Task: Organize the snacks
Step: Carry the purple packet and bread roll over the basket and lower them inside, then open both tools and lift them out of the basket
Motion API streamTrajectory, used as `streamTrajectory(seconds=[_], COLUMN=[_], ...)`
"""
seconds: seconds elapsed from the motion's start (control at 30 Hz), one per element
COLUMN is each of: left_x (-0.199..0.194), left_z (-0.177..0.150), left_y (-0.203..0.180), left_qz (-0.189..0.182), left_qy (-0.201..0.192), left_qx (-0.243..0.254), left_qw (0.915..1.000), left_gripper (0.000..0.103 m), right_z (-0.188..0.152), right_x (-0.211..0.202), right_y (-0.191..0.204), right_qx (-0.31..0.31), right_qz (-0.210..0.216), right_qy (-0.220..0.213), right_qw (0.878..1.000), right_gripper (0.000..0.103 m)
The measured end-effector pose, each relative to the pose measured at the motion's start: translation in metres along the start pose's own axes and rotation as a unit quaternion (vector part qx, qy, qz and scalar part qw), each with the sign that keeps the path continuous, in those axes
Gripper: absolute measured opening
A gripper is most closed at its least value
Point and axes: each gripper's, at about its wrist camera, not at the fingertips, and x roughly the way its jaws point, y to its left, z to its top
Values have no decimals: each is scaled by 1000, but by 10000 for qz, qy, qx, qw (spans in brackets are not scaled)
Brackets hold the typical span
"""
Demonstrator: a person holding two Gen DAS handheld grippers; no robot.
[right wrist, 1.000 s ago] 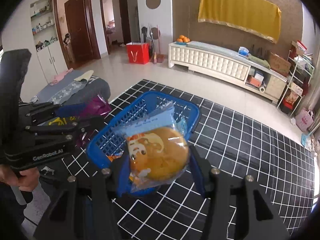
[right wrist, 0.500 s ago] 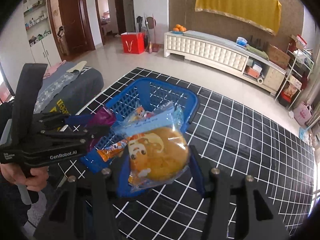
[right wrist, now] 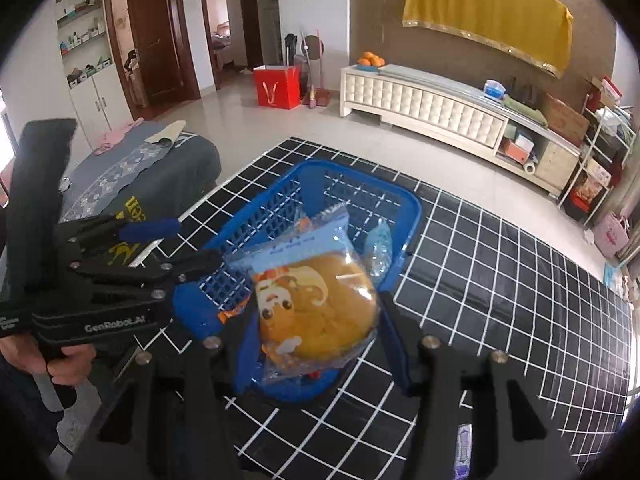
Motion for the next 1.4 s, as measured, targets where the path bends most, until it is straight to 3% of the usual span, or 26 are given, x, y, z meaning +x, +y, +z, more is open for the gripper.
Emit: streamTrajectory(seconds=[0.3,0.53,0.7,0.77,0.83,0.9,1.0,1.07,1.13,1.3,1.4], left_x=[-20,-26,-22,-22,-21,-20,-20,-22,-24,-35,-46], left_z=[-3,-12,-13,-15,-17,-19,-23,-25,-26,-25,-25], left_y=[23,51,64,68,69,72,76,77,76,65,52], left_qz=[311,434,385,467,475,501,572,582,569,556,507], left_qy=[-254,-470,-363,-371,-361,-332,-325,-322,-321,-396,-575], left_qx=[57,-166,-206,-210,-257,-288,-292,-328,-347,-242,-99], left_qw=[9992,9978,9984,9980,9979,9978,9974,9972,9973,9974,9970], left_gripper=[64,64,70,81,83,83,86,86,86,87,92], right_z=[11,16,18,17,15,13,10,10,11,15,13], right_x=[24,48,72,81,90,97,103,99,93,67,48], right_y=[20,41,48,50,52,57,60,58,55,46,40], right_qx=[126,16,-35,-52,-133,-208,-255,-237,-190,-60,45], right_qz=[301,376,363,352,328,261,263,168,93,90,83], right_qy=[135,353,600,745,873,954,1093,1004,931,690,511], right_qw=[9994,9987,9975,9966,9955,9949,9933,9945,9954,9976,9986], right_gripper=[58,58,59,59,59,62,75,89,96,97,98])
